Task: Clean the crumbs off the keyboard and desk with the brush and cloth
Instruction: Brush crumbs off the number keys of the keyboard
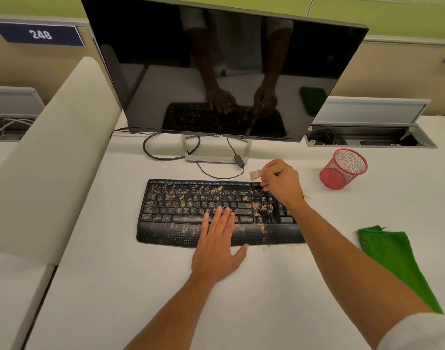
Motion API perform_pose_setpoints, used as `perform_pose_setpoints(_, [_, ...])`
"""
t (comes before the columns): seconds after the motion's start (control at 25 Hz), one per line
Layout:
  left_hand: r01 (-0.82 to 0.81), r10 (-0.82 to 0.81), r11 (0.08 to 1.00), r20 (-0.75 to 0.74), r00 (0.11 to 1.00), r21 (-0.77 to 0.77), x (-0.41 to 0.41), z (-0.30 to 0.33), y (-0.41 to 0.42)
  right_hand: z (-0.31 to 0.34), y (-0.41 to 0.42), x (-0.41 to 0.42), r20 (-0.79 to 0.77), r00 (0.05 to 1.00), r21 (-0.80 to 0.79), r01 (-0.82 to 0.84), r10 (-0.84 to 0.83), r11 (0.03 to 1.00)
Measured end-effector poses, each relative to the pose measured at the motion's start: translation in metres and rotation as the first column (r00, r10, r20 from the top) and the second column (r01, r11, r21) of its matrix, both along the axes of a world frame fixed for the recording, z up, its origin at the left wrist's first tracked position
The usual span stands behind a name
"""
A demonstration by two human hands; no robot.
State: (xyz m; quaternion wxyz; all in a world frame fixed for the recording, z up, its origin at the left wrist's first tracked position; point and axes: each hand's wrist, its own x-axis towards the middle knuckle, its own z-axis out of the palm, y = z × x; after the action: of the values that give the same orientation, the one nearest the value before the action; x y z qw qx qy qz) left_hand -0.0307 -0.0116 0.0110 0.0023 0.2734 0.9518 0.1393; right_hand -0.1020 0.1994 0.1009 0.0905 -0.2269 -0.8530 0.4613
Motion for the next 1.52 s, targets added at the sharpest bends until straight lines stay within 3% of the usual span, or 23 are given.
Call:
perform_pose_setpoints(0.2, [0.003,-0.003,1.000,-0.001,1.000,0.002,0.000,0.000,-0.001,0.000,-0.006,0.014,0.089,0.993,0.118,-0.092,0.082,0.989])
perform_pose_setpoints(0.36, [0.004,-0.004,1.000,-0.002,1.000,0.001,0.001,0.000,0.000,0.015,-0.002,0.011,0.302,0.934,0.141,-0.241,0.190,0.960])
perform_pose_setpoints(0.56, [0.002,-0.002,1.000,0.002,1.000,0.006,0.001,0.001,-0.001,0.024,-0.004,0.014,0.157,0.983,0.086,-0.110,0.095,0.990])
perform_pose_setpoints(1.0, [0.010,-0.010,1.000,-0.010,1.000,0.016,0.001,0.001,-0.001,0.008,-0.022,0.068,0.250,0.957,0.138,-0.187,0.149,0.973])
perform_pose_setpoints(1.12, [0.011,-0.011,1.000,-0.001,1.000,0.015,0.001,0.002,-0.001,0.013,-0.019,0.075,0.324,0.932,0.064,-0.192,0.162,0.979])
perform_pose_setpoints(1.32, [0.013,-0.013,1.000,-0.007,1.000,0.011,0.002,0.002,-0.001,0.016,-0.017,0.079,0.127,0.992,0.026,-0.028,0.024,0.999])
perform_pose_setpoints(1.52, [0.014,-0.014,1.000,0.000,1.000,0.007,0.001,0.003,-0.001,0.009,-0.022,0.087,0.167,0.979,0.099,-0.130,0.112,0.987])
